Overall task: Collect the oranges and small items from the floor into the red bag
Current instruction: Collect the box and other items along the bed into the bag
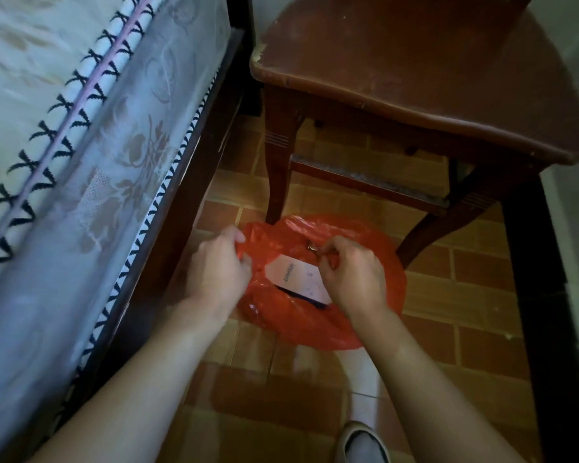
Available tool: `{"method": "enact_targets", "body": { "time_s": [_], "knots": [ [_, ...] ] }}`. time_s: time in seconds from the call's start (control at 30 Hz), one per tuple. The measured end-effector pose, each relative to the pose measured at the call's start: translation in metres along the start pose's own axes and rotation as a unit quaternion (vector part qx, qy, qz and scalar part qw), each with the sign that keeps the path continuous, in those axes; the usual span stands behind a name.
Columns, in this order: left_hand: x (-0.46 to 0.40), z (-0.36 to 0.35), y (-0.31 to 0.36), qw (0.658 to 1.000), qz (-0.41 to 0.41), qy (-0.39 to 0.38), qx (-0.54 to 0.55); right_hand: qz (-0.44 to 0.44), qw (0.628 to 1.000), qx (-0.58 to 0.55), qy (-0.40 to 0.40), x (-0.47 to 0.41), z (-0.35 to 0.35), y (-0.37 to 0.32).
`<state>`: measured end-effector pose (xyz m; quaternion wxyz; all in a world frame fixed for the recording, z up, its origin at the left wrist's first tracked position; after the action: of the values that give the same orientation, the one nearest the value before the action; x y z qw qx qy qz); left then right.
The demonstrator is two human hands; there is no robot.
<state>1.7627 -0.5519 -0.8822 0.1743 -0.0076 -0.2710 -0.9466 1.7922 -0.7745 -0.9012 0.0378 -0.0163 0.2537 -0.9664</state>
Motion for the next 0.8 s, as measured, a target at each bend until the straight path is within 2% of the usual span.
{"method": "enact_targets", "body": {
  "time_s": [0.13,0.3,0.5,0.8],
  "knots": [
    [0.019,0.052,0.041,0.997,-0.052,0.029,0.042,-0.033,0.999,-0.014,-0.001,0.01,0.063,-0.019],
    [0.05,0.124,0.105,0.994,-0.09,0.016,0.062,-0.08,0.994,-0.073,0.004,0.034,0.163,-0.058],
    [0.091,0.201,0.154,0.993,-0.102,-0.014,0.063,-0.112,0.99,-0.086,0.002,0.067,0.263,-0.11],
    [0.141,0.312,0.204,0.996,-0.086,-0.021,0.033,-0.124,0.984,-0.127,-0.001,0.115,0.365,-0.166]
  ]
}}
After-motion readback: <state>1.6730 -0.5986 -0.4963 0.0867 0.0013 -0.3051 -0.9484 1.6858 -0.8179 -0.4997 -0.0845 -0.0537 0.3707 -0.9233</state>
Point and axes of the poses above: each hand's wrist, its own x-axis away from the middle knuckle, its own z-axis out of the back of the hand, y = z × x, the point moved 4 cm from there along -x, towards the middle knuckle, and after that the axes turned 2 degrees about -y, right-handed, at the moved point
